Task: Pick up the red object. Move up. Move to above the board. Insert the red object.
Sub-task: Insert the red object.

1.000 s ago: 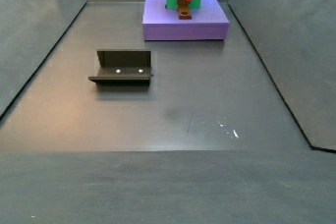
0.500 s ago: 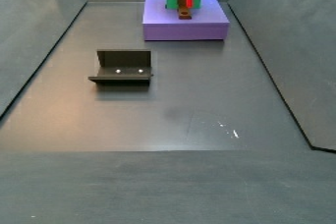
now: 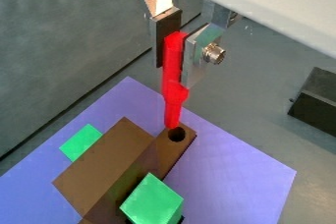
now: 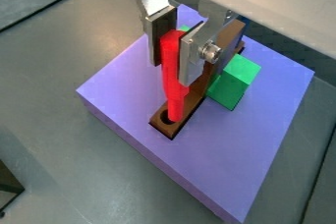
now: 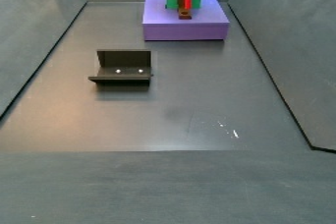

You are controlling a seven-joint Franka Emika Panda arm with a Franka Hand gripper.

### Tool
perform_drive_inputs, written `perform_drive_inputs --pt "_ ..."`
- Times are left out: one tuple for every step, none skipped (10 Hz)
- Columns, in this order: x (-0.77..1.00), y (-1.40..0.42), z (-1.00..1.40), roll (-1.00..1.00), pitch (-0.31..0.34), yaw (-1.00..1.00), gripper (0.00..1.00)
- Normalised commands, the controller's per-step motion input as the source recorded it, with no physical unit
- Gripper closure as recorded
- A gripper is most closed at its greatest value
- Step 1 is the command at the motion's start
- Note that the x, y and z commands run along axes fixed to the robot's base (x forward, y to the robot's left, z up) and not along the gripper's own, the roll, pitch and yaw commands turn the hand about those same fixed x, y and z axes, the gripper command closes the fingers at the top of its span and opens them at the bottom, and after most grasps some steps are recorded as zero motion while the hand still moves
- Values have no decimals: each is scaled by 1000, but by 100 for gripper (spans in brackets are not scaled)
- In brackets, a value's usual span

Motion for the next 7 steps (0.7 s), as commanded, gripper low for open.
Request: perform_drive_inputs --pt "234 0 0 0 -34 37 100" --pt "343 -20 0 39 -4 51 100" --pt "337 -3 -34 63 0 74 100" --pt "446 0 -123 64 0 69 100" --pt "140 0 -129 63 0 171 100" --pt "-94 0 -91 0 -50 40 100" --pt "-300 0 0 0 -61 0 100"
